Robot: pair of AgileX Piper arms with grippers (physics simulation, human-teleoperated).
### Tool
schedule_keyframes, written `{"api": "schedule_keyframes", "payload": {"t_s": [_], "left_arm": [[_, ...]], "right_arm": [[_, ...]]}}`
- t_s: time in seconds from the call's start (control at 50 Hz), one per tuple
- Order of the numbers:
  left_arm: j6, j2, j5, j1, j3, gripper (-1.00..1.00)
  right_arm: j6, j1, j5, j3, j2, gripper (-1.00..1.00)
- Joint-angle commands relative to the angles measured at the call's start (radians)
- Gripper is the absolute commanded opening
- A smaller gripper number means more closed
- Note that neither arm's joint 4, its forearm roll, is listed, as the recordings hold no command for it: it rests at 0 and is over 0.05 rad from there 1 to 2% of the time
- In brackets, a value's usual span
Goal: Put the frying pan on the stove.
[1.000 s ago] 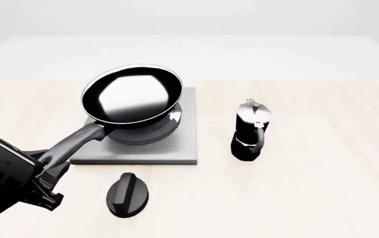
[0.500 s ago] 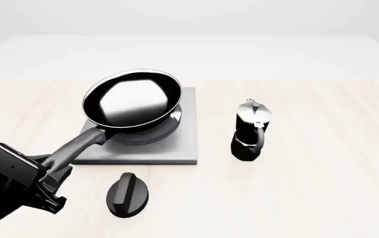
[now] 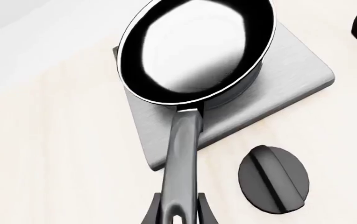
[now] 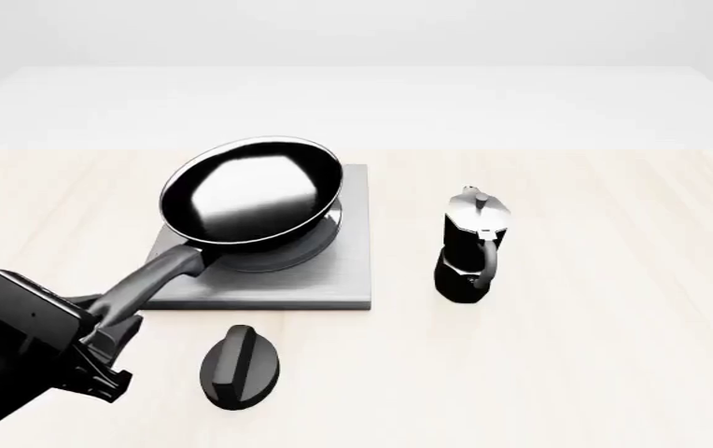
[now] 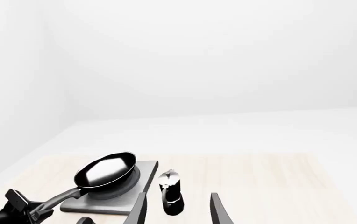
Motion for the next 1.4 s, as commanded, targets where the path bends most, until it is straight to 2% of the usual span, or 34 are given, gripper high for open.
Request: {"api": "schedule_keyframes", "payload": {"t_s": [0.02, 0.16, 0.54, 0.56, 0.74, 0.86, 1.12, 1.4], "left_arm": [[0.021, 0.000, -0.025, 0.000, -0.019, -1.00], [0.018, -0.036, 0.014, 0.008, -0.026, -1.00], [0.012, -0.049, 0.033, 0.003, -0.017, -1.00], [0.012, -0.050, 0.036, 0.001, -0.017, 1.00], [0.009, -0.048, 0.042, 0.006, -0.034, 1.00], [0.007, -0.087, 0.087, 0.011, -0.059, 1.00], [-0.010, -0.207, 0.197, 0.029, -0.097, 1.00], [-0.067, -0.392, 0.310, 0.045, -0.104, 1.00]], "right_arm": [[0.000, 0.000, 0.000, 0.000, 0.000, 1.00], [0.000, 0.000, 0.000, 0.000, 0.000, 1.00], [-0.003, 0.001, 0.000, -0.003, 0.000, 1.00], [-0.003, 0.000, 0.000, -0.003, 0.000, 1.00], [-0.003, 0.001, 0.000, -0.003, 0.000, 1.00], [-0.004, 0.001, 0.000, -0.004, 0.000, 1.00], [-0.004, 0.001, 0.000, -0.004, 0.000, 1.00], [-0.003, 0.002, 0.000, -0.007, 0.000, 1.00]]}}
